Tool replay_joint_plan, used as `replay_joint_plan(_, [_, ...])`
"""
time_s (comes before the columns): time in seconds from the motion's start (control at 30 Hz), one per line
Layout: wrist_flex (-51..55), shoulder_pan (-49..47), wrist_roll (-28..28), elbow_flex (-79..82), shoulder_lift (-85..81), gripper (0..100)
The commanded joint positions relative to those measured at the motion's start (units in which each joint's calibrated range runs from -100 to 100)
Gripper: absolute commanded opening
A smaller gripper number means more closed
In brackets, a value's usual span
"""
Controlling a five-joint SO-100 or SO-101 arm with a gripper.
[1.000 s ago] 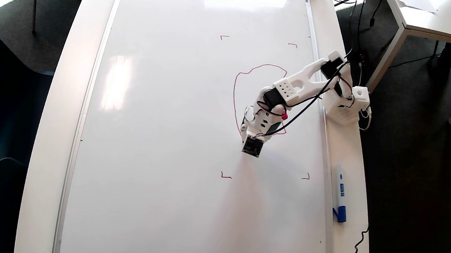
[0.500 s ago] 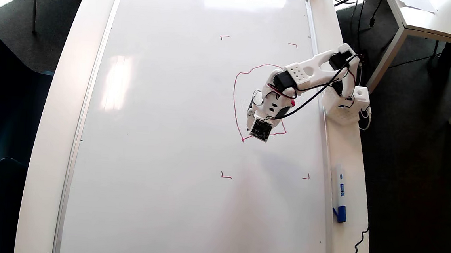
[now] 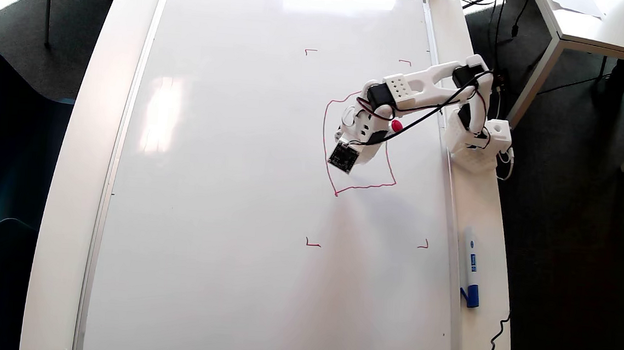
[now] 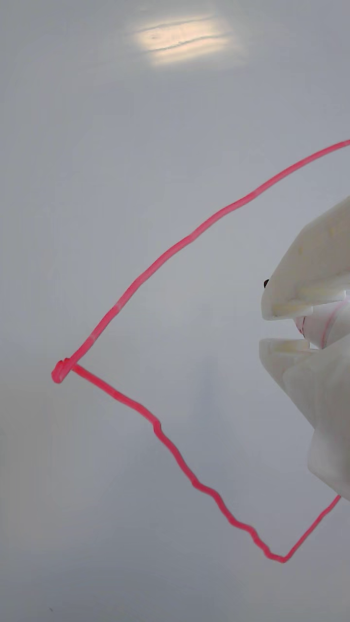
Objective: Draw on a whiteboard a robot head using a pen attached to the gripper
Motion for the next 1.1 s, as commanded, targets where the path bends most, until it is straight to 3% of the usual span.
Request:
replay_joint_plan(0.0, [-0.16, -0.32, -0.06, 1.02, -3.15, 1])
replay_joint_plan(1.07, [-1.03, -3.41, -0.22, 0.93, 2.81, 1])
